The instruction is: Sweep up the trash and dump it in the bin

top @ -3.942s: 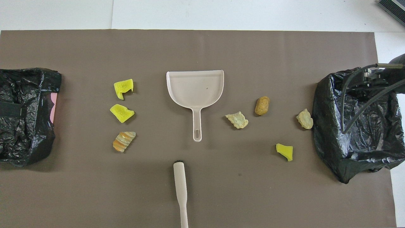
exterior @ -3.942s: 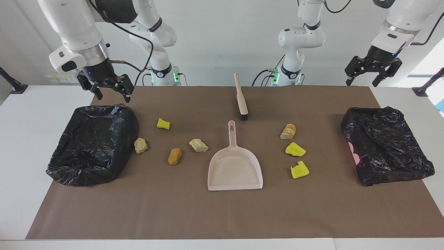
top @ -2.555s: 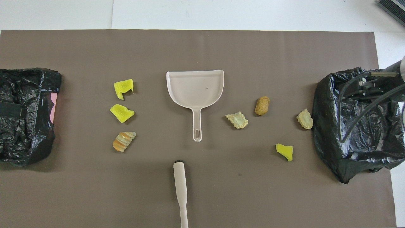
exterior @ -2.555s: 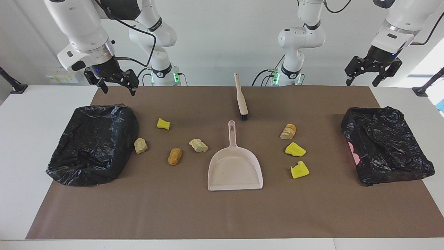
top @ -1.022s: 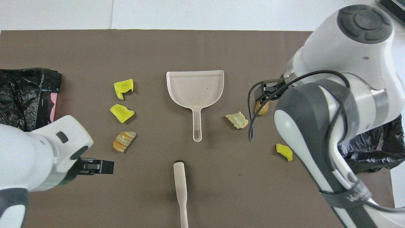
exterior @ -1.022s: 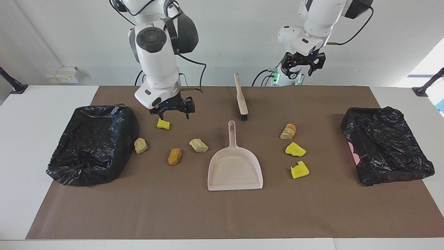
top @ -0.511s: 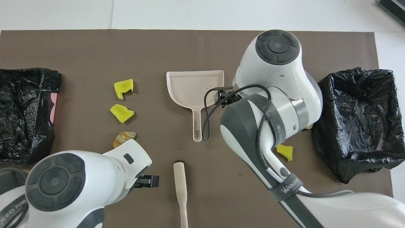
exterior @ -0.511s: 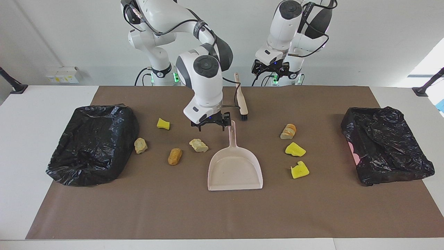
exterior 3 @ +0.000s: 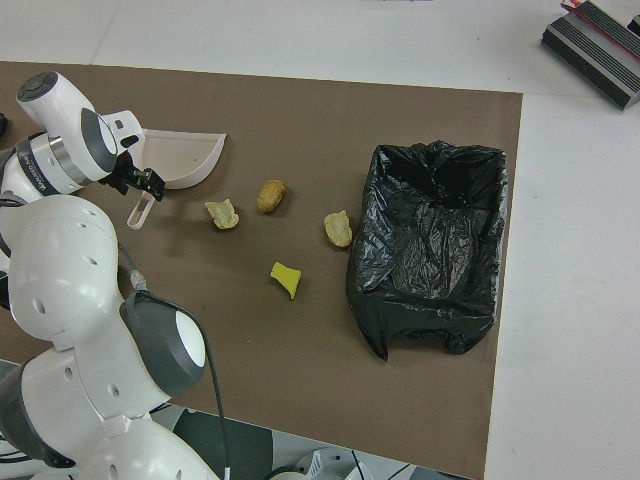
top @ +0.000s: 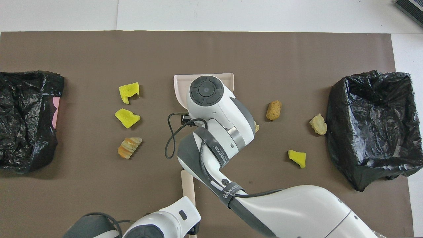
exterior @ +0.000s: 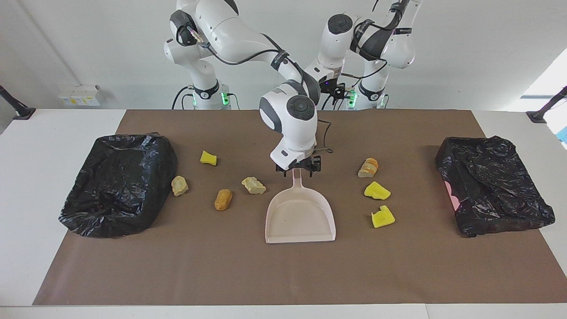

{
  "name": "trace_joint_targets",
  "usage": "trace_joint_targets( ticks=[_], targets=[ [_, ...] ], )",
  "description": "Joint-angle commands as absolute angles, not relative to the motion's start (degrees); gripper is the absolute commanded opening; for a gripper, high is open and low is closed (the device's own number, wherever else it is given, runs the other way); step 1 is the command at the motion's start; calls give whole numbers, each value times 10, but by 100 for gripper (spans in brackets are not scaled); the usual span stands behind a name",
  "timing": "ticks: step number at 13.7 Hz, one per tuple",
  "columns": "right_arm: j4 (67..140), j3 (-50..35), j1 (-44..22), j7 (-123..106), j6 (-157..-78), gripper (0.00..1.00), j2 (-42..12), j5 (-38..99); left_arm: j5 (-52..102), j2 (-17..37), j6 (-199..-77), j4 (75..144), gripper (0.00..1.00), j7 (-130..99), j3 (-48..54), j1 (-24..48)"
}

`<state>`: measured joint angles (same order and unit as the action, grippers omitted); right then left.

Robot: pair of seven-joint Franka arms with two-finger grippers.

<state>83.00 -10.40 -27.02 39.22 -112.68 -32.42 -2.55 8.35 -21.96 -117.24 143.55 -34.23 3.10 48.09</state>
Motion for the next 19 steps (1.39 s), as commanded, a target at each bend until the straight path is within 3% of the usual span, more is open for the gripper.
trace_joint_targets(
  ticks=[1,4,8,9,11,19],
  targets=[
    [859,-105,-267,406,-1138,79,-313,-34,90,-218,-1229,1468,100,-381,21,510],
    [867,-105,-267,404,-1138,51,-309,-33,95,-190,-1264,1469,100,-430,21,518],
    [876,-105,-267,403,-1139,50,-304,-33,96,-139,-1309,1470,100,-453,21,545],
    [876,-105,-267,403,-1138,44,-304,-33,96,-139,-1310,1470,100,-454,21,547],
    [874,-105,-267,399,-1138,1,-305,-34,97,-144,-1309,1483,100,-454,22,550],
    [857,-105,-251,234,-1133,0,-275,-34,120,-151,-1302,1488,100,-461,22,577]
  ],
)
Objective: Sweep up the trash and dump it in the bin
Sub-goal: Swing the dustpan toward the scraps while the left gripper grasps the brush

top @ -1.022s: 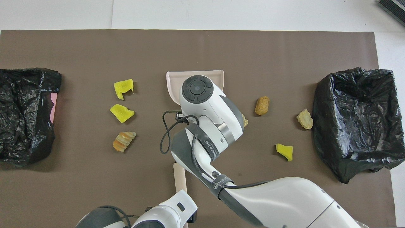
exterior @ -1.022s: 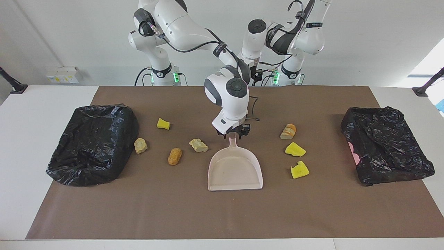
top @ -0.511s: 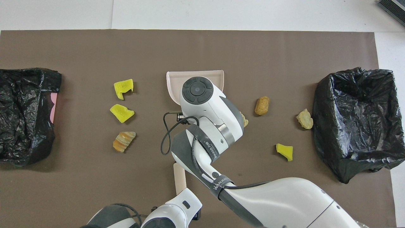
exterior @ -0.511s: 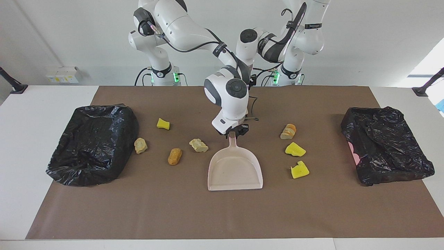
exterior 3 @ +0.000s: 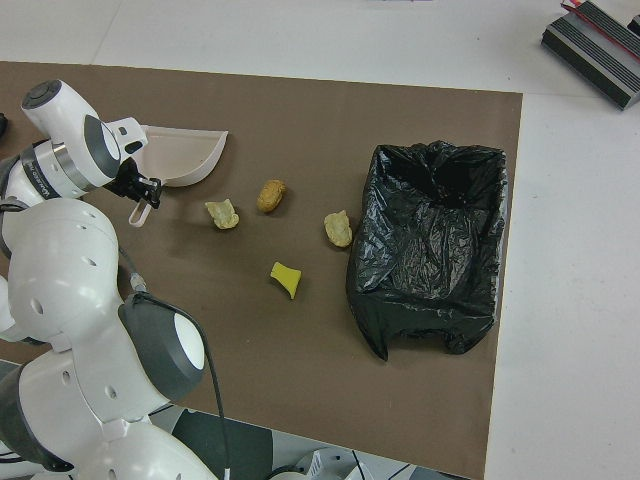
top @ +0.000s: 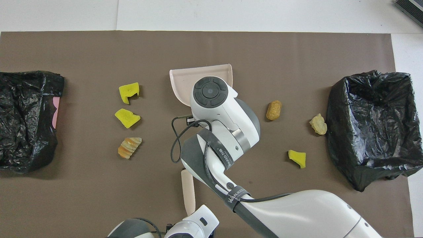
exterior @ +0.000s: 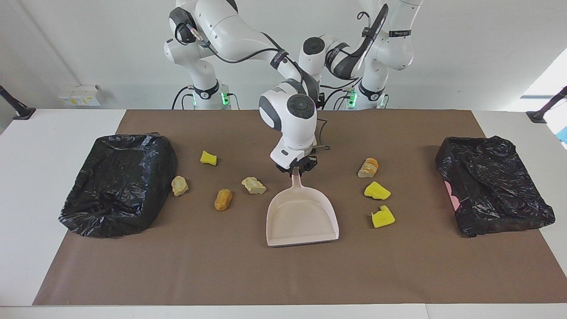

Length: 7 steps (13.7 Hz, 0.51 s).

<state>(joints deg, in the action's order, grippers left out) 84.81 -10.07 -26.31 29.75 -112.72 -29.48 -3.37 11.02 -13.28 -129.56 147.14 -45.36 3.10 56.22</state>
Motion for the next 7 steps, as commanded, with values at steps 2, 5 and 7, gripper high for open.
trace_joint_targets(
  ticks=[2,5,7],
  targets=[
    [860,-105,-237,162,-1128,0,-264,-34,123,-151,-1302,1489,91,-459,22,577],
    [860,-105,-214,83,-1105,0,-244,-35,126,-147,-1298,1492,87,-458,22,581],
    [861,-105,-204,8,-1086,0,-234,-40,127,-144,-1296,1489,58,-458,22,580]
  ],
)
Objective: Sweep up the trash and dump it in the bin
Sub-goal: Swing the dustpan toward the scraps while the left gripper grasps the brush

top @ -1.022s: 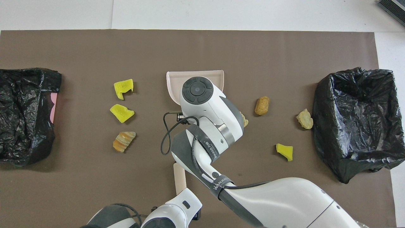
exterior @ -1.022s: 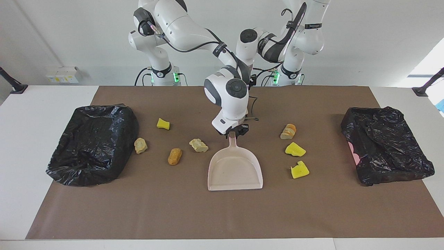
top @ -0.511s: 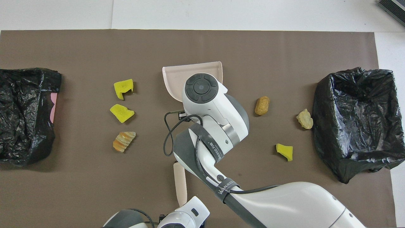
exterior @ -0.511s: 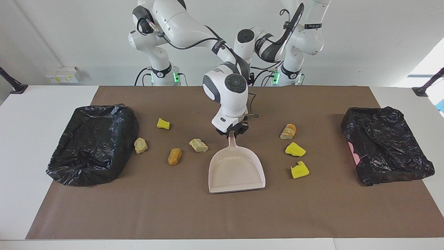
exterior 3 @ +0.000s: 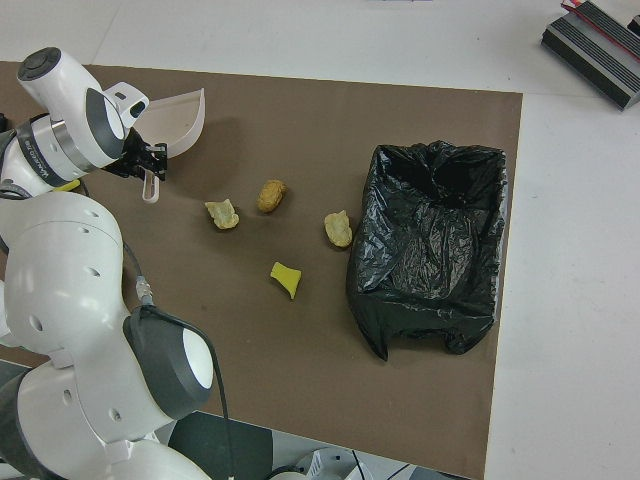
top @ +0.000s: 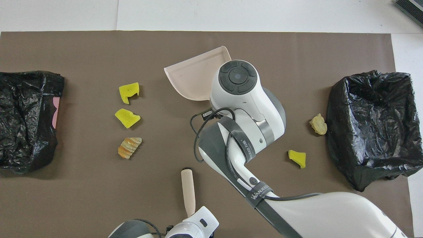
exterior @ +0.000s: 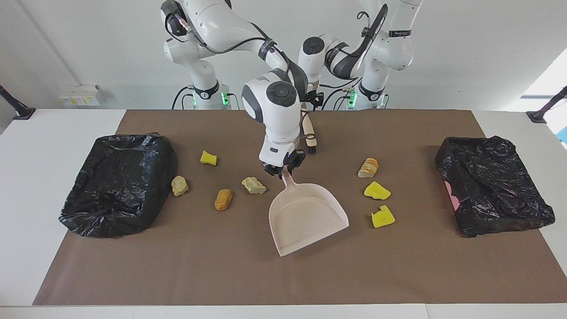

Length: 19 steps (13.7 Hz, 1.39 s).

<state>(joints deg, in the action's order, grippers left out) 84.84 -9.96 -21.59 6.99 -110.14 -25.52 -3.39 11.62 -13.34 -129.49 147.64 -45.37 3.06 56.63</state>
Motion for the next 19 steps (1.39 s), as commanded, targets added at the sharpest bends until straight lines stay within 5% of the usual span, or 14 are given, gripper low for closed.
trace_joint_targets(
  ticks=[1,2,10,15,19],
  targets=[
    [861,-104,-197,-25,-1074,0,-230,-40,130,-144,-1290,1489,28,-458,22,580],
    [860,-104,-189,-57,-1063,0,-228,-41,130,-144,-1275,1486,0,-454,21,580],
    [869,-104,-170,-280,-1029,0,-219,-106,128,-152,-1164,1433,0,-397,15,514],
    [924,-105,-184,-387,-1020,0,-185,-140,97,-220,-1010,1377,0,-245,15,318],
    [934,-105,-227,-385,-1041,0,-203,-160,26,-201,-948,1312,0,-125,15,173]
  ],
)
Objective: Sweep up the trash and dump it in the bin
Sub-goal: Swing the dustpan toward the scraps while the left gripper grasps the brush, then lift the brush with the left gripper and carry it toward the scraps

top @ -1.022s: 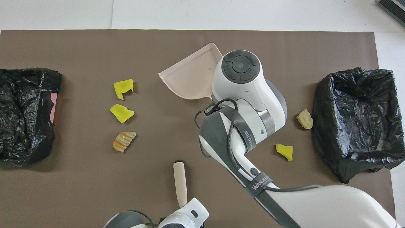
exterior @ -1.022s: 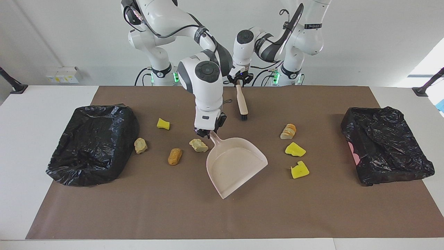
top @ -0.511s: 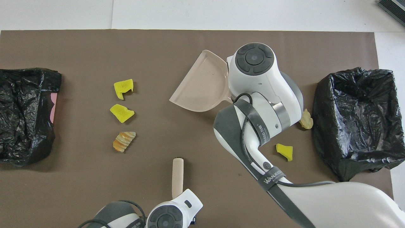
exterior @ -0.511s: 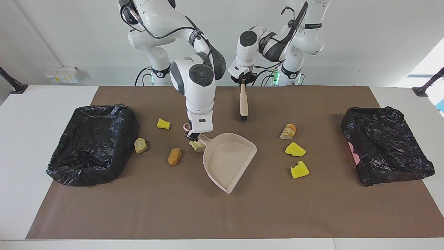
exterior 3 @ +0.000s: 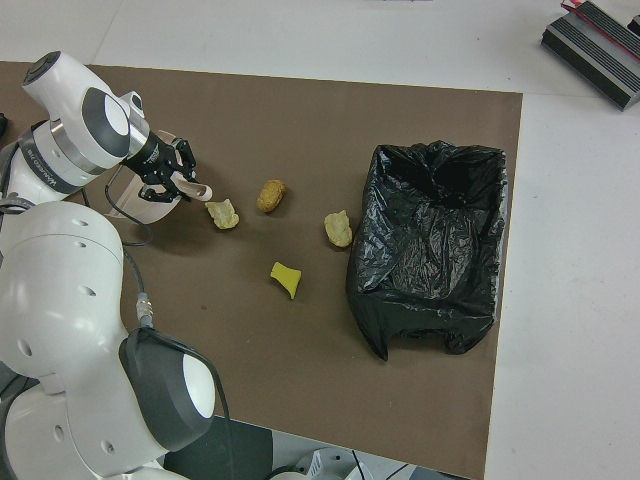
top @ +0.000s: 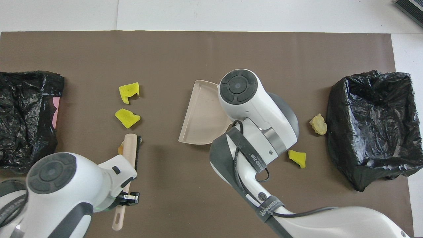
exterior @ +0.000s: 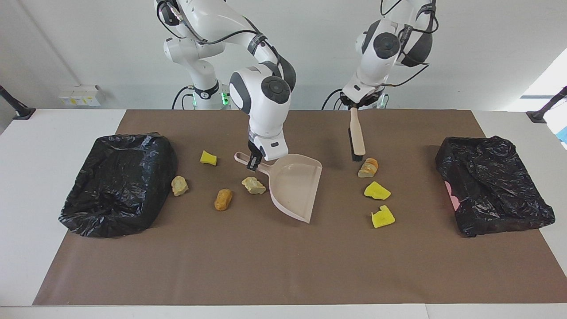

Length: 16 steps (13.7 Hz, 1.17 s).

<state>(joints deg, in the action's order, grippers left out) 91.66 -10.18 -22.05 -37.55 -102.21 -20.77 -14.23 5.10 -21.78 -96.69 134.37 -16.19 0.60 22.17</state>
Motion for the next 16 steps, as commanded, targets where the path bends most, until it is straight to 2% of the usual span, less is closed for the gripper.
trace_joint_targets(
  ticks=[1,5,7,13,15,16],
  targets=[
    [934,-105,-230,-385,-1051,0,-211,-160,1,-186,-948,1293,0,-112,15,149],
    [934,-105,-250,-381,-1063,0,-232,-176,-22,-109,-957,1201,0,-67,15,82],
    [936,-105,-254,-380,-1070,0,-236,-178,-22,-89,-976,1178,0,-43,15,59],
    [940,-105,-255,-380,-1069,0,-234,-178,-22,-49,-1045,1187,0,21,15,8],
    [940,-105,-253,-380,-1071,0,-235,-178,-22,-35,-1062,1221,0,11,15,16],
    [940,-105,-252,-380,-1071,0,-235,-178,-22,-46,-1069,1244,0,2,16,18]
  ],
)
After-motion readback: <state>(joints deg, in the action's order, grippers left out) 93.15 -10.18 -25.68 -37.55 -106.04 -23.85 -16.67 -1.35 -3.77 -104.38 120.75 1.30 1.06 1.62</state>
